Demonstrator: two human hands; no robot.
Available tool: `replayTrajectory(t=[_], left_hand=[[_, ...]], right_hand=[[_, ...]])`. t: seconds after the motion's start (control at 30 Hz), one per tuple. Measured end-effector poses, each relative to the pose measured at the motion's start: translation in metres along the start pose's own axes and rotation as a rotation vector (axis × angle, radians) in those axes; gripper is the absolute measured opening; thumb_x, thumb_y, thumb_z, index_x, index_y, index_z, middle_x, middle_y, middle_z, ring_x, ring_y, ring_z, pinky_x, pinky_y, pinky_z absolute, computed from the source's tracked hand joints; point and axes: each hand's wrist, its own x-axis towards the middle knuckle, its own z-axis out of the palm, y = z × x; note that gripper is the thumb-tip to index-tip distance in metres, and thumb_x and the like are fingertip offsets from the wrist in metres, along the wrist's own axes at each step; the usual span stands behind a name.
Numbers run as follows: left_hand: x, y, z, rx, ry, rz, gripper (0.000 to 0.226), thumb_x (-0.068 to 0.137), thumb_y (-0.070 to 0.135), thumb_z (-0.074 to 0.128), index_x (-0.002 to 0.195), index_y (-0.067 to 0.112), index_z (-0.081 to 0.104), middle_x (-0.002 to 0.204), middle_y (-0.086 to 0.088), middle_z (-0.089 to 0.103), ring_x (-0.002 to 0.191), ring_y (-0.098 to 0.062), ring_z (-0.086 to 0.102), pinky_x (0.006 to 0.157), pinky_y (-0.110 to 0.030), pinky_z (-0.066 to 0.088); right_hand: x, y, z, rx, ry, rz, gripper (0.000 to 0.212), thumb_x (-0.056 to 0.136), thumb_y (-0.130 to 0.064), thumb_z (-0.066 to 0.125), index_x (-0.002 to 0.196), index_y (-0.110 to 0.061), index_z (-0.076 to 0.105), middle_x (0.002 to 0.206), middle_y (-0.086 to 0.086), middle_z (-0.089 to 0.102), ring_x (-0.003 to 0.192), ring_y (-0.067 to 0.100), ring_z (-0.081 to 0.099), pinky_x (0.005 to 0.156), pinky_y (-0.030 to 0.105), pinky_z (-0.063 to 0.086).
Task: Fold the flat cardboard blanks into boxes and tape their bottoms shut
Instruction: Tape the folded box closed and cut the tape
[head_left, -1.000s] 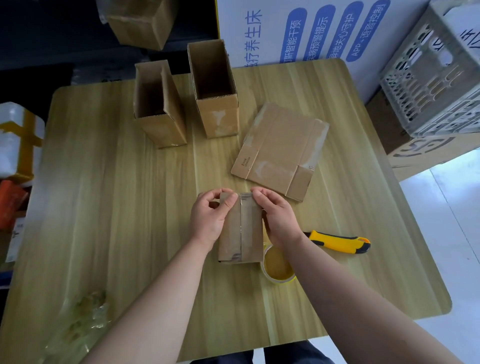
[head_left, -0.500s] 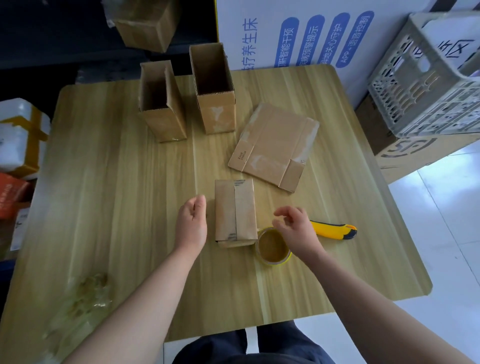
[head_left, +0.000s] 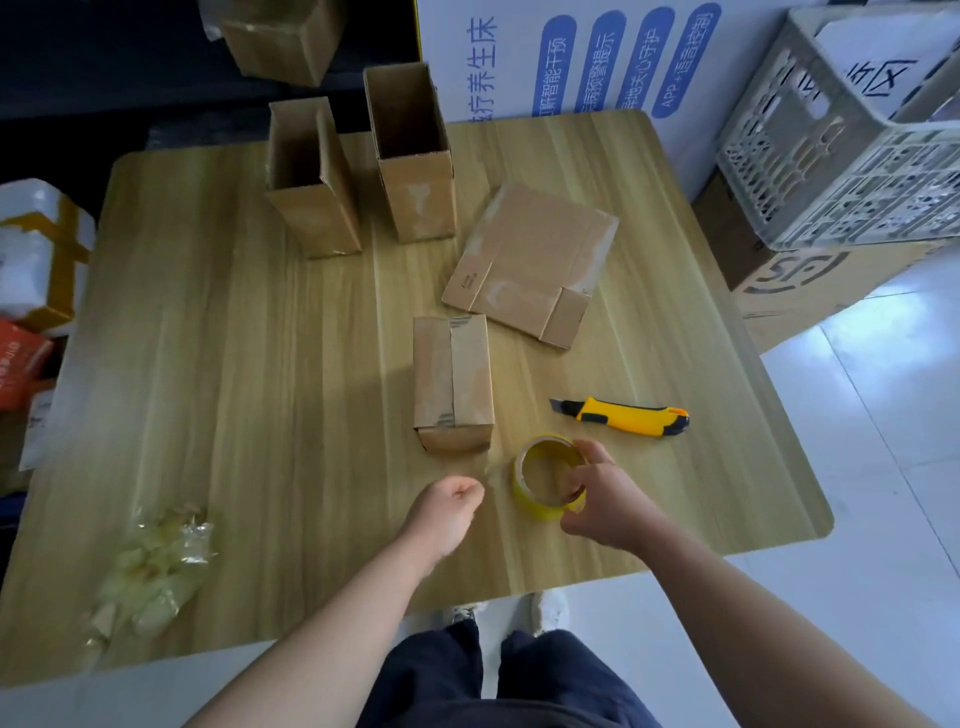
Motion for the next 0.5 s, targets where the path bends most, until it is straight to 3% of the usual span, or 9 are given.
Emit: replayTrajectory(t=[0.1, 0.2, 0.33, 0.5], left_hand=[[-0.007, 0.018, 0.020, -0.144, -0.050, 0.009, 0.029, 0.099, 0.030, 0.049, 0.122, 0.015, 0.058, 0.092, 0.002, 0.059, 0.090, -0.016, 0.057, 0.086, -0.033, 0.049], [-0.018, 0.037, 0.032, -0.480, -0.135, -0.011, 0.027, 0.097, 0.033, 0.053, 0.113, 0.013, 0.063, 0.086, -0.003, 0.064, 0.076, -0.018, 0.062, 0.071, -0.033, 0.052], [-0.034, 0.051, 0.038, -0.522, -0.047, 0.074, 0.022, 0.090, 0.027, 0.066, 0.095, 0.006, 0.064, 0.090, -0.011, 0.071, 0.076, -0.022, 0.067, 0.068, -0.034, 0.057], [-0.052, 0.061, 0.043, -0.508, 0.025, 0.084, 0.018, 0.088, 0.008, 0.067, 0.096, -0.007, 0.062, 0.089, -0.019, 0.071, 0.077, -0.023, 0.069, 0.070, -0.031, 0.058]], right_hand=[[-0.018, 0.008, -0.009, 0.019, 0.027, -0.061, 0.020, 0.068, -0.018, 0.075, 0.073, -0.021, 0.056, 0.145, -0.001, 0.033, 0.099, 0.011, 0.052, 0.080, 0.018, 0.041], [-0.030, 0.016, -0.018, 0.027, 0.058, -0.131, 0.030, 0.069, -0.014, 0.073, 0.066, -0.028, 0.047, 0.144, 0.003, 0.038, 0.111, 0.014, 0.052, 0.081, 0.017, 0.038], [-0.043, 0.021, -0.038, 0.079, 0.119, -0.200, 0.028, 0.069, -0.009, 0.072, 0.066, -0.025, 0.049, 0.140, 0.005, 0.041, 0.121, 0.018, 0.049, 0.083, 0.019, 0.038], [-0.052, 0.023, -0.056, 0.091, 0.157, -0.346, 0.017, 0.071, -0.006, 0.069, 0.073, -0.013, 0.055, 0.146, 0.007, 0.035, 0.130, 0.017, 0.042, 0.088, 0.020, 0.036]])
